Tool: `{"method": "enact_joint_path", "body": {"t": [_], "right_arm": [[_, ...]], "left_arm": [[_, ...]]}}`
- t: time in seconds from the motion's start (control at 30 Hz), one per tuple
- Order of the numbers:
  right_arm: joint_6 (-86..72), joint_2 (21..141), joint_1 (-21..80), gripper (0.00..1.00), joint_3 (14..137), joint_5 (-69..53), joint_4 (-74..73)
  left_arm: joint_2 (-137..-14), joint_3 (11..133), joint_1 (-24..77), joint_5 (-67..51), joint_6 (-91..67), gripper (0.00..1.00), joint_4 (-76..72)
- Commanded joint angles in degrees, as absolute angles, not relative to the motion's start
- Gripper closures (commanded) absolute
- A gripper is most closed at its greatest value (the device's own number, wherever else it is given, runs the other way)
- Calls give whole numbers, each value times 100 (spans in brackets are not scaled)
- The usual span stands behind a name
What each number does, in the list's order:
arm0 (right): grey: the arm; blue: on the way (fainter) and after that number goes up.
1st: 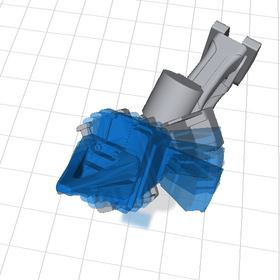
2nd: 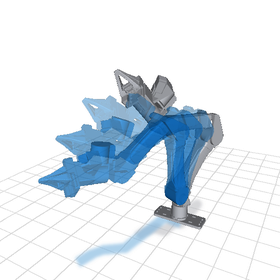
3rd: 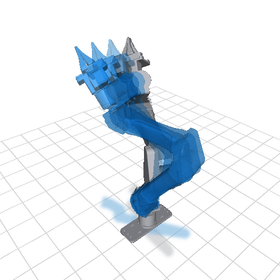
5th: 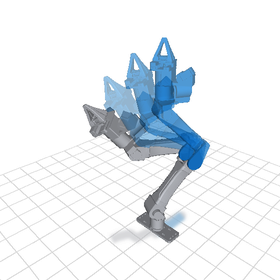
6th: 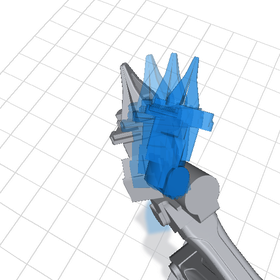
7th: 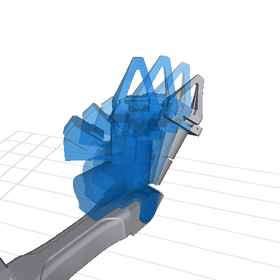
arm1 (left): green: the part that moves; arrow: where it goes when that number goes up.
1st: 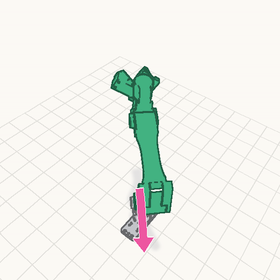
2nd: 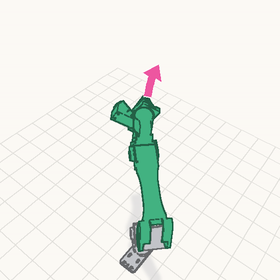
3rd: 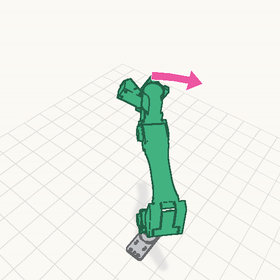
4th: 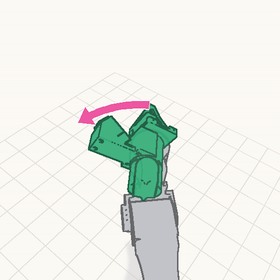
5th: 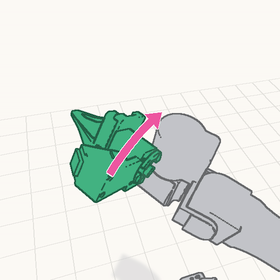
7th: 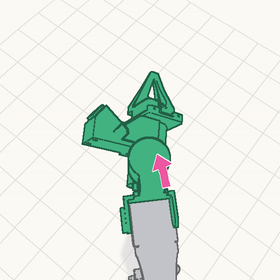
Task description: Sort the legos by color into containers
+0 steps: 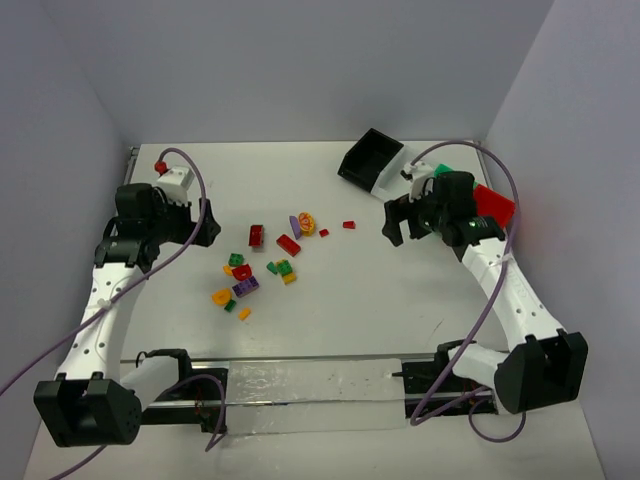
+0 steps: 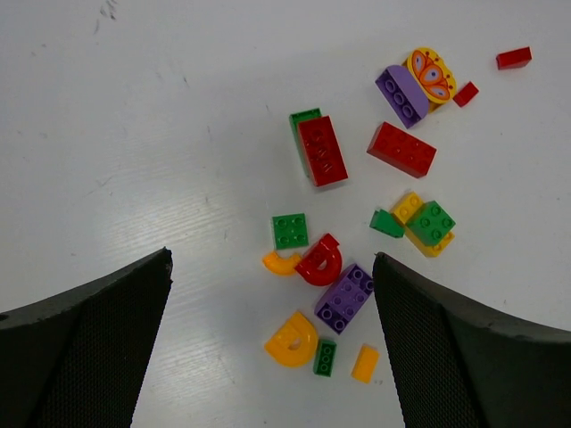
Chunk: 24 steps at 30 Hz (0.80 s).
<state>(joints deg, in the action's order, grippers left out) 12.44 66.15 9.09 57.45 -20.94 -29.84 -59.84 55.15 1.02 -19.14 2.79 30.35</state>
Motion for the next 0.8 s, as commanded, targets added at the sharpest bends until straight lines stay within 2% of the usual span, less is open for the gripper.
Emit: {"method": "enact_joint_path", "body": {"t": [0.0,0.13,0.57,0.67,0.77], "right_arm": [[1841,7203,1027,0,6389,-2222,-3325],[2314,8039,1037,0,6992,-2324,-3680],[3495,11148,1353,2,10135,-2416,-5133],[3720,11530,1495,4,10559,-2351,-5399],[4160,12135,1672,12,11140,-2342,-5762]], "left_arm": [[-6101,5724,88,-2304,507,1,3106],[-5977,5499,88,-2559,627,1,2769],[-5973,5402,88,-3041,585,1,2504],[-5875,5295,88,-3059,612,1,2385],[-5765,5233,88,-3271,770,1,2368]]}}
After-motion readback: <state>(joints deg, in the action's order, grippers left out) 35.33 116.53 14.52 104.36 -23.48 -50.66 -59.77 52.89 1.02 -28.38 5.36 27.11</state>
